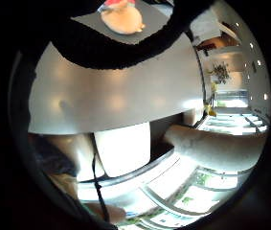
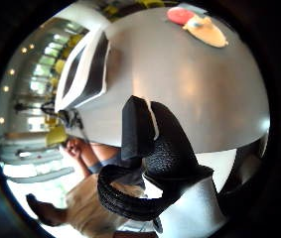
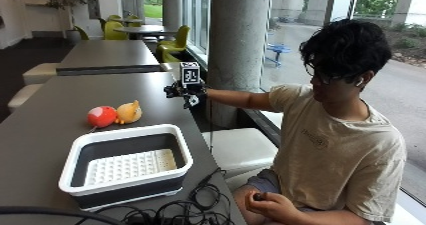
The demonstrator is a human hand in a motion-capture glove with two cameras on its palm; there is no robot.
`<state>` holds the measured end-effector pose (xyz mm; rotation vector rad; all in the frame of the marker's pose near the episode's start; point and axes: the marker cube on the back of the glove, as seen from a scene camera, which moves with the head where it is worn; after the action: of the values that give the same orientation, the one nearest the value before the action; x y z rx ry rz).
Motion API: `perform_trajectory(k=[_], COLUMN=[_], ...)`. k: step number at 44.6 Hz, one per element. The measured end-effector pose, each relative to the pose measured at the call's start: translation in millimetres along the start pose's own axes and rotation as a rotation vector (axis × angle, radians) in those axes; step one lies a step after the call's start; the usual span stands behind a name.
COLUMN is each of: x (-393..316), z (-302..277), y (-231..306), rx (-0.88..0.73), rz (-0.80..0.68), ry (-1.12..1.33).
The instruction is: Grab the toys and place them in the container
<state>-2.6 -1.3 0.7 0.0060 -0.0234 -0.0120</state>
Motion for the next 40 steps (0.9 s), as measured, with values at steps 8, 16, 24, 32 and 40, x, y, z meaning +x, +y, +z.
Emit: perform_trajectory(k=[8, 16, 24, 32, 40], x=[-8.0, -12.5, -4.2, 1.6, 6.6], z=[3.2, 8.3, 9.7, 8.4, 13.5], y=[-3.8, -7.3, -9.0, -13.4, -23.2], rx=[0.017, 0.013, 0.004, 0.008, -0.022], rz=[-0.007, -0.059, -0.039, 0.018, 0.036], ry=[-0.062, -0.081, -0.018, 0.028, 0.052])
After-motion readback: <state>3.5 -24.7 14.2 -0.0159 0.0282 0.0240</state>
